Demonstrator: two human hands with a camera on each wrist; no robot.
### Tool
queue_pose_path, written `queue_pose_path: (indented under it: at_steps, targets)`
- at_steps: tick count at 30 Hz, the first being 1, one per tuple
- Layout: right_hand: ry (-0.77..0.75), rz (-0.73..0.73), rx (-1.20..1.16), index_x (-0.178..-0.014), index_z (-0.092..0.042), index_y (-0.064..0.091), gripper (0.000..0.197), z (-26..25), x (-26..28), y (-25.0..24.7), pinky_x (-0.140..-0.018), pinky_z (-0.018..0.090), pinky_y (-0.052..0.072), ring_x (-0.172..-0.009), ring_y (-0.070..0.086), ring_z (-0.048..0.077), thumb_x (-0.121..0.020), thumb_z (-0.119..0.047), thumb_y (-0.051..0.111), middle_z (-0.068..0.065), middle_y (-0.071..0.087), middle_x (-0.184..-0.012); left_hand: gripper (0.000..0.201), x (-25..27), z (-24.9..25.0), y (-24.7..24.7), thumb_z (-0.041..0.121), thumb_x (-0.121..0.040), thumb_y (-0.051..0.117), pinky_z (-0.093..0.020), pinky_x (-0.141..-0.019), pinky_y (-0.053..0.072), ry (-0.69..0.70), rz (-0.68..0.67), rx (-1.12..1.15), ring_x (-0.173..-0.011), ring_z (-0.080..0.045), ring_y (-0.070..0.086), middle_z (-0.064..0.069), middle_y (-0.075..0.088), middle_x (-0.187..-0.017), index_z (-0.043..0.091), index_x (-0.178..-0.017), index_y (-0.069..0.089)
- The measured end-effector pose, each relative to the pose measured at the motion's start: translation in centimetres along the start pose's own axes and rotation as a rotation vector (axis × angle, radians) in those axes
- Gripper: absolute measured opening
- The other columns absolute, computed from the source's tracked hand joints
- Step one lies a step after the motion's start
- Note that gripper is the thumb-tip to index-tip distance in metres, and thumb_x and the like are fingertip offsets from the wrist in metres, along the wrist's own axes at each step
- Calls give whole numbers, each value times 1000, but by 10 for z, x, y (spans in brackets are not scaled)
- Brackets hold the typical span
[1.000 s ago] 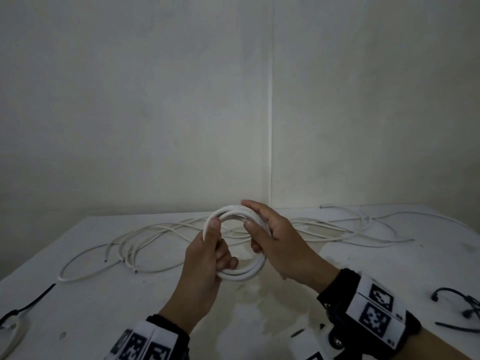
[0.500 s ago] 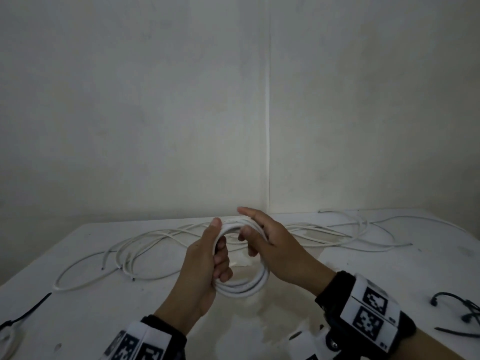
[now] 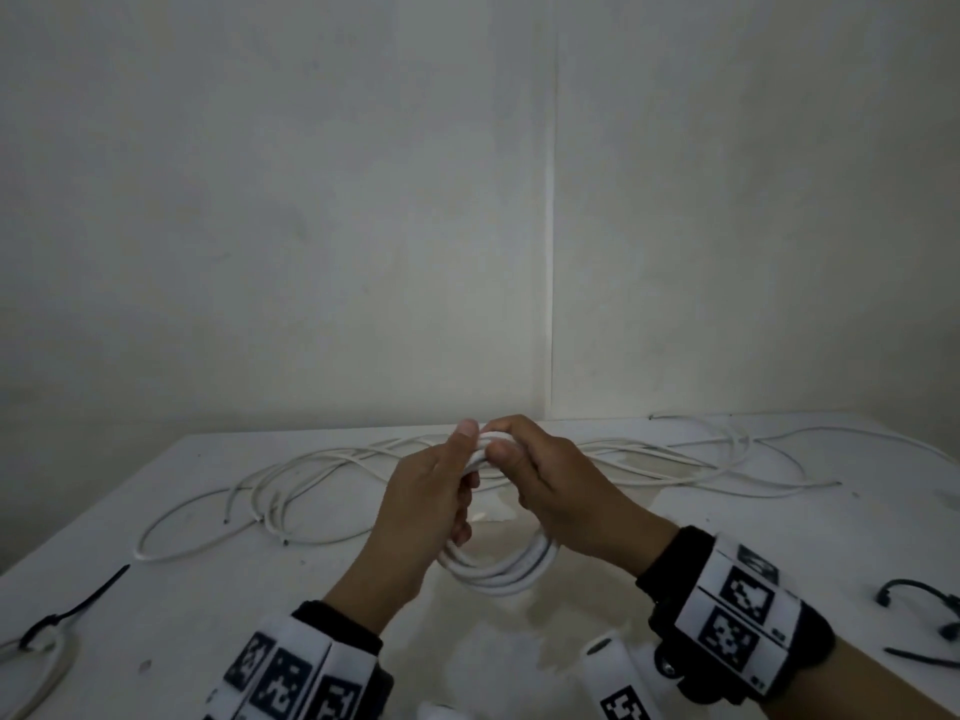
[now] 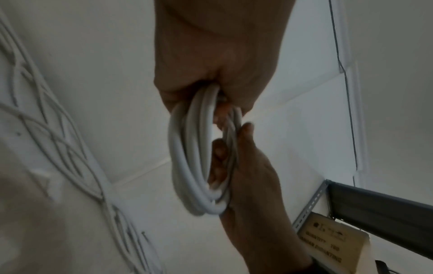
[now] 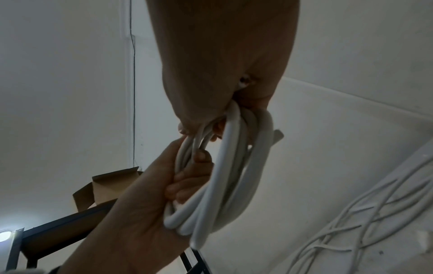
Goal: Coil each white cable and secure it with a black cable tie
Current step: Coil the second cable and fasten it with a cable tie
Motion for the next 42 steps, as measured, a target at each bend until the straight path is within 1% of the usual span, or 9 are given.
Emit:
queue_pose_path:
  at_steps: [5,8,11,16,23,29,33,38,42]
  targets:
    - [20,61,-73,-113,-18,52,40,1,6,1,-64,11,40,-63,53,-4,-88,-43,32,-13,54,-73,48,5,-12,-1,38,-93,45,-21,-35,30,-8,149,132,-32,-8,29,5,33,-36,10,-54,43]
    - [76,85,-115,-98,-11,56,49,8,9,-1,-64,18,42,-59,50,3,-84,-48,27,-6,52,-67,47,4,-18,-3,37,-95,43,-18,-34,28,-31,199,263,-32,-8,25,5,29,-37,11,-55,40]
    - [78,137,-64,-76,-22,50,31,11,12,-8,-53,12,37,-48,47,2,-93,-38,30,-3,47,-60,46,4,-22,2,35,-96,40,-20,-39,32,-54,126,276,-33,-9,28,5,30,-38,11,-57,40]
    - [49,116,27,-70,-30,42,27,14,15,-11,-54,22,35,-49,42,6,-95,-37,31,-6,43,-56,49,-2,-14,6,29,-97,35,-26,-49,49,-43,-27,58,-41,-16,50,-3,51,-44,5,-60,56]
    - [16,76,14,-80,-33,47,24,10,17,-12,-58,19,37,-55,46,6,-87,-46,29,-8,47,-60,51,3,-10,14,44,-91,46,-21,-38,32,-37,32,11,-32,-9,30,4,34,-36,10,-53,44]
    - [89,69,-161,-108,-17,55,45,22,24,-17,-71,21,44,-69,53,5,-87,-46,28,-6,54,-74,51,3,-12,11,43,-91,48,-20,-35,31,-25,162,128,-31,-8,31,3,35,-37,11,-52,42]
    - [83,117,-27,-100,-23,51,25,23,28,-26,-65,23,38,-66,46,9,-95,-35,30,-5,48,-70,50,0,-16,20,40,-94,43,-23,-42,38,-73,47,135,-32,-10,37,3,38,-38,11,-54,47]
    - [50,92,68,-101,-13,53,36,26,37,-34,-58,15,34,-60,43,3,-93,-38,29,-10,43,-65,51,-3,-13,37,28,-98,30,-29,-54,43,-104,-141,33,-37,-14,47,-3,51,-44,3,-65,61]
    - [38,112,71,-100,-12,53,36,29,45,-48,-58,12,34,-61,45,-2,-92,-37,29,-12,43,-64,49,1,-12,59,39,-95,40,-24,-45,35,-121,-144,-30,-32,-11,34,3,38,-37,6,-61,54]
Point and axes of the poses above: each hand's wrist, its own x-axis away from the middle knuckle, its own y-axis out of the palm, z = x × y, the point moved 7 cm from there along -x, towards the middle knuckle
